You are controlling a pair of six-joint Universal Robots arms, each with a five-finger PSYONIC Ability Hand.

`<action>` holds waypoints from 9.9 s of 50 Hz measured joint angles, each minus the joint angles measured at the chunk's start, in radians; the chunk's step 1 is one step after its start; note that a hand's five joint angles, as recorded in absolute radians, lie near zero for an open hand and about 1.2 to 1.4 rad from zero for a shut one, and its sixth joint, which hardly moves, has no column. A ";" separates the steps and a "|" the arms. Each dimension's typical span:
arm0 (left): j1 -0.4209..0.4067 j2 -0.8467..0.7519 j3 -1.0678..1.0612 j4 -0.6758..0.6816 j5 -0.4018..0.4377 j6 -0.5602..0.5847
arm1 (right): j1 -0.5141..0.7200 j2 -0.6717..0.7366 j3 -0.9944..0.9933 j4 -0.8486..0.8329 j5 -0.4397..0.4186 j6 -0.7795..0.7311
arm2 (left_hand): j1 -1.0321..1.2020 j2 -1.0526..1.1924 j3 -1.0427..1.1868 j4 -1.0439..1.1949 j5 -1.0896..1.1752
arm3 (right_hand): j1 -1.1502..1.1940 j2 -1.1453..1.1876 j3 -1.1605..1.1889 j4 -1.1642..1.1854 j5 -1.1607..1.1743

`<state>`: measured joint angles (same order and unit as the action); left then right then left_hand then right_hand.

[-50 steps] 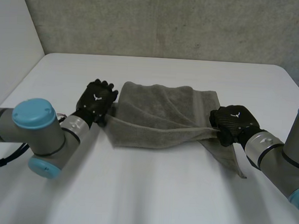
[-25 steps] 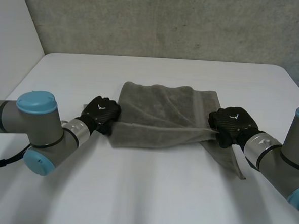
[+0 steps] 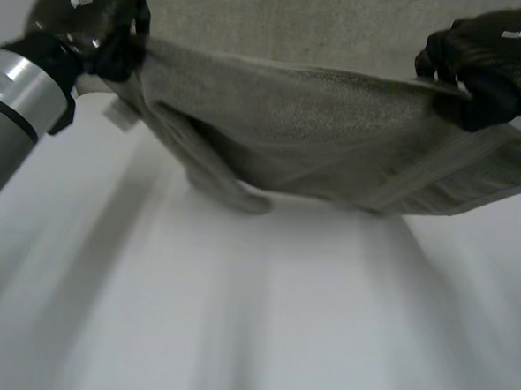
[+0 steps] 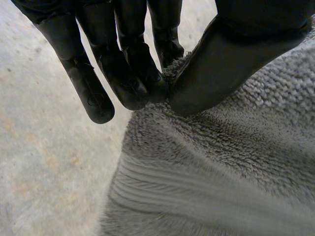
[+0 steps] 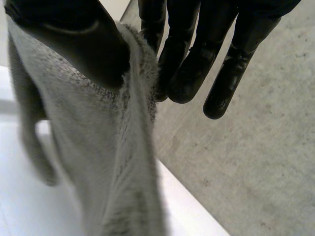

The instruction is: Fold the towel.

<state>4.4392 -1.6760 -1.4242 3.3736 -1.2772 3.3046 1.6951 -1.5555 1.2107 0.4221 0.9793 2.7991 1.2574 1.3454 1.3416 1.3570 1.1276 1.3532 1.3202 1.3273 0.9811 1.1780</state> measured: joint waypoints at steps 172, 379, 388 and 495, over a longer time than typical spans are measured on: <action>0.143 -0.616 -0.071 0.108 0.068 0.407 | 0.002 0.459 0.394 -0.501 0.155 -0.213 | -0.064 -0.134 -0.137 -0.156 -0.113 | 0.003 0.009 0.004 0.348 0.004; 0.094 -0.372 -0.122 0.065 -0.022 0.110 | 0.180 0.560 0.394 -0.533 0.284 -0.132 | -1.004 -1.096 -1.088 -1.098 -1.072 | -0.719 -0.690 -0.694 -0.349 -0.717; 0.092 -0.369 -0.127 0.071 -0.023 0.110 | 0.162 0.569 0.387 -0.572 0.257 0.002 | -1.004 -1.096 -1.088 -1.098 -1.072 | -0.333 -0.344 -0.286 0.064 -0.316; -0.345 -0.366 0.110 -0.058 -0.241 -0.215 | 0.206 0.312 0.222 -0.425 0.356 0.253 | -1.011 -1.096 -1.087 -1.098 -1.072 | -1.129 -1.097 -1.084 -0.727 -1.118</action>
<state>4.0938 -2.0420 -1.3139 3.3158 -1.5185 3.0892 1.9015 -1.2437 1.4330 -0.0031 1.3350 3.0524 0.2459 0.2498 0.2541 0.2594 0.0553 0.2244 0.2232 0.2435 0.2540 0.0603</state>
